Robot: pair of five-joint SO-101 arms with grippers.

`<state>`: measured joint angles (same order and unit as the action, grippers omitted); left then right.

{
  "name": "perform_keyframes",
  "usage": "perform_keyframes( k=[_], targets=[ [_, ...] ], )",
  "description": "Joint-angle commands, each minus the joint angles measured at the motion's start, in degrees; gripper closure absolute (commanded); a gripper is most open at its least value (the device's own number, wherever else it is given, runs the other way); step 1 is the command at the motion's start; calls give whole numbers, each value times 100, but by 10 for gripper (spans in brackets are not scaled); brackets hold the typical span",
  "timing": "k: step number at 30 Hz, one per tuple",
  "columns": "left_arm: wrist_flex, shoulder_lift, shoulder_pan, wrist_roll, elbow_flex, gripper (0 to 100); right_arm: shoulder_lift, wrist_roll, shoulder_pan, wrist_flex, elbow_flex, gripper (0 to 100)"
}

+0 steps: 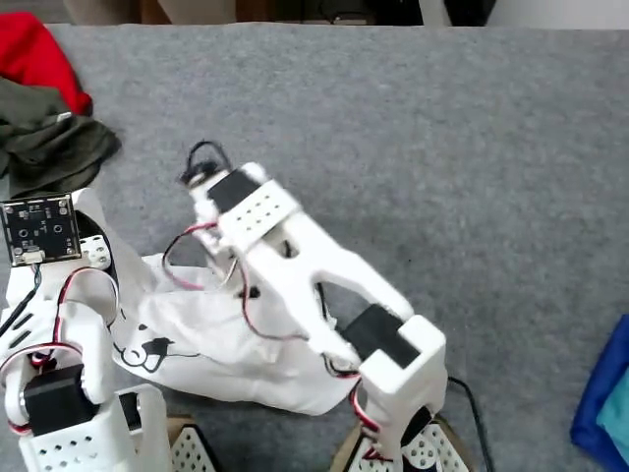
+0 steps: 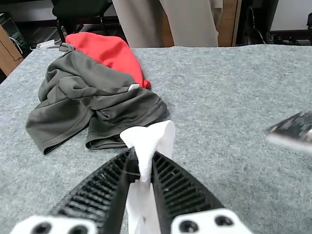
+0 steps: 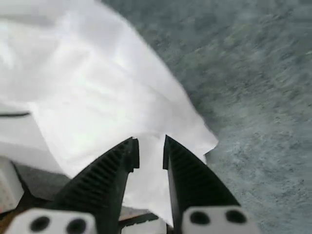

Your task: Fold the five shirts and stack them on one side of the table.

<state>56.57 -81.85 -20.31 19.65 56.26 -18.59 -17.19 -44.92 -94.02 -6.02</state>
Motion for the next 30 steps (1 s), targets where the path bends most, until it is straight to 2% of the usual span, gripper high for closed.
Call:
perform_keyframes(
  k=[1,16,22,30],
  targets=[
    [-141,-40,-62,35,-53,980,31,149,409,255,-22,900],
    [-141,-40,-18,18,-70,980,31,185,400,308,13,899],
    [-141,-40,-26,18,-70,980,31,185,-13,352,382,899],
    [-141,-40,-62,18,-70,980,31,185,-13,580,629,899]
  ],
)
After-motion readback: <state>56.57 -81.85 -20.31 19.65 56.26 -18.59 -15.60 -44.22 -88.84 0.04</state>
